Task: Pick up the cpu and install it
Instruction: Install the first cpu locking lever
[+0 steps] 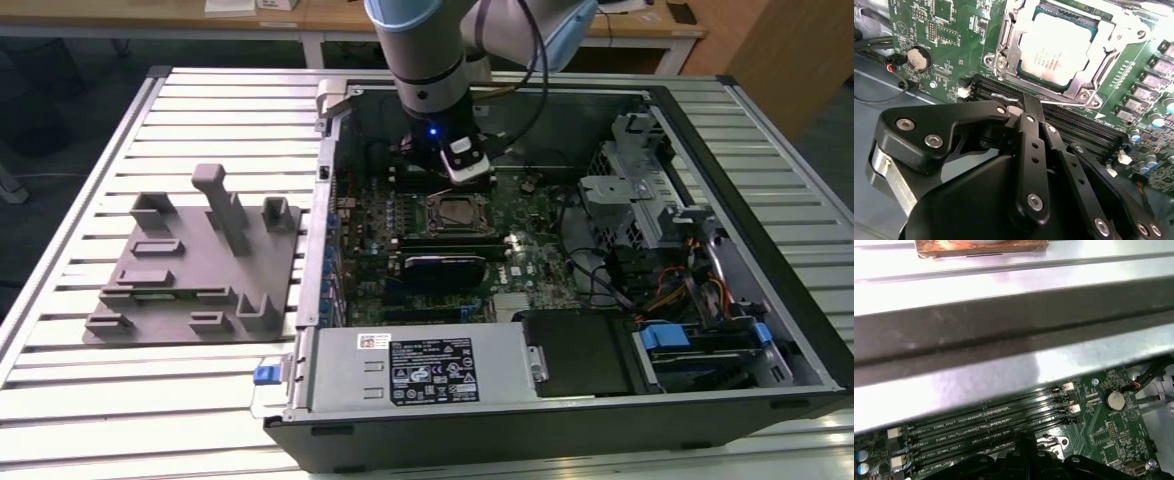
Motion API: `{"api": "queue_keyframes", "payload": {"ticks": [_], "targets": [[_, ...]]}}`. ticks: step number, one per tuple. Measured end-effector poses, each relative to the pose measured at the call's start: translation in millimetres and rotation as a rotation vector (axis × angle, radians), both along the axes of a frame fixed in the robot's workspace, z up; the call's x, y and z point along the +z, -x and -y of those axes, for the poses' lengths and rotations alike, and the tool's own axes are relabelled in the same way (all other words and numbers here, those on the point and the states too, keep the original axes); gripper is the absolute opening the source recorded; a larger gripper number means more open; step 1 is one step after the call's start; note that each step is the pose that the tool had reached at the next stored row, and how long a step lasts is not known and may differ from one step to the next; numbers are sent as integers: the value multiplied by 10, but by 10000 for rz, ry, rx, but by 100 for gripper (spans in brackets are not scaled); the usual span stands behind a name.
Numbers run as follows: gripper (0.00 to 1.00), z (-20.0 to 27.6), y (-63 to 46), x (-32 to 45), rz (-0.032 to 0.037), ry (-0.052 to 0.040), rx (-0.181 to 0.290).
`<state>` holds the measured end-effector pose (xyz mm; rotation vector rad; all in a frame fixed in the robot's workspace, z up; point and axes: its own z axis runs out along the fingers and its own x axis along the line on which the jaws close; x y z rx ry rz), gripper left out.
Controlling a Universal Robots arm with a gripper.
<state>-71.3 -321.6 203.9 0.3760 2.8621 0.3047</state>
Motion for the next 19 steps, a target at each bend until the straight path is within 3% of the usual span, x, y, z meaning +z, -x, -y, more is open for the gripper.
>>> {"api": "queue_keyframes", "payload": {"ticks": [4, 11, 19], "targets": [[11, -51, 0, -16, 0, 71, -89], [11, -58, -8, -40, -2, 242, -700], [11, -79, -12, -66, -12, 246, -1498]]}}
